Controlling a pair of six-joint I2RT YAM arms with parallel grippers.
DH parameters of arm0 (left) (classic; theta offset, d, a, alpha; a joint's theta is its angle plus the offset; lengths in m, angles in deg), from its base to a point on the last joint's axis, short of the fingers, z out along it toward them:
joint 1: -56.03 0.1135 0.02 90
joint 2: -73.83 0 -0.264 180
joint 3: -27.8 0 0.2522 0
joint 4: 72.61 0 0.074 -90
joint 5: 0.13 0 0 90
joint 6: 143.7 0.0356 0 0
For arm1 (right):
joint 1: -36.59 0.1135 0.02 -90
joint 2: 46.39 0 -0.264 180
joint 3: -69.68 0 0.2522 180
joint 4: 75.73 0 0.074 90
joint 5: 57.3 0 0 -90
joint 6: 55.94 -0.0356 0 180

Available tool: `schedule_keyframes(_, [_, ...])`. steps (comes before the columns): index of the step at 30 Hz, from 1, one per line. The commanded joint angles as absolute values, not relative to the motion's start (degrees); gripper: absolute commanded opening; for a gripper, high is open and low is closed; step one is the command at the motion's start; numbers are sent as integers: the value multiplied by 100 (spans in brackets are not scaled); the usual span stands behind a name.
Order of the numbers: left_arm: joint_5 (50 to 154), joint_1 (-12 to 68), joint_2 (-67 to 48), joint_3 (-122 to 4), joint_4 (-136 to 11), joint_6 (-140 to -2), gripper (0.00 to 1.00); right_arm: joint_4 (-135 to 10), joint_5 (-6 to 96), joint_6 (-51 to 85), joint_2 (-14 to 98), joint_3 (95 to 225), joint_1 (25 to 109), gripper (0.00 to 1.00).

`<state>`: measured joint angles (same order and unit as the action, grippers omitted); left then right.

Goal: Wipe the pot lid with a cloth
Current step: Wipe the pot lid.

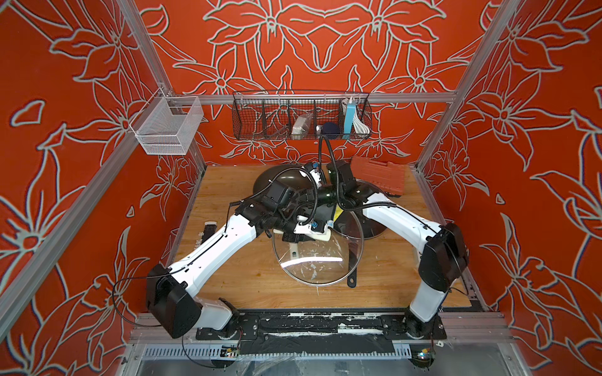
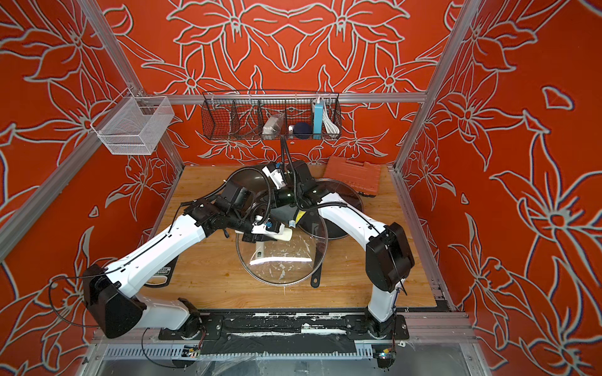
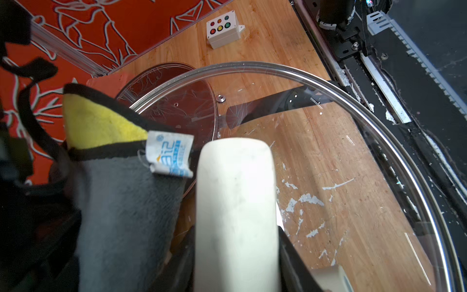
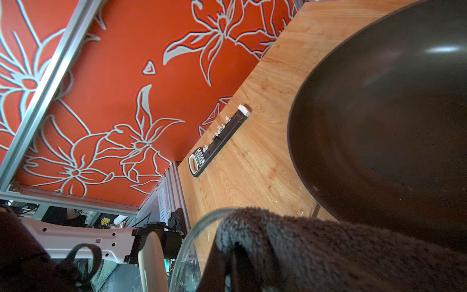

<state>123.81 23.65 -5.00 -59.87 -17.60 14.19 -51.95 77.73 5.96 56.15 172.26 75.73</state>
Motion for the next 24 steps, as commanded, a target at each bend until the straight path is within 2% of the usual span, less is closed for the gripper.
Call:
schedule_keyframes(1, [13224, 2272, -209, -6181, -3041, 1568, 0, -5403, 8068, 521, 5826, 17490, 7684, 0])
schedule_keyframes(11, [13271, 2281, -111, -6076, -3272, 1477, 0, -6197, 9056, 25, 5986, 17394, 7702, 0])
schedule_keyframes(24, [13294, 2666, 94, -5979, -3332, 1086, 0, -5028, 8639, 746, 5463, 17146, 7412, 0])
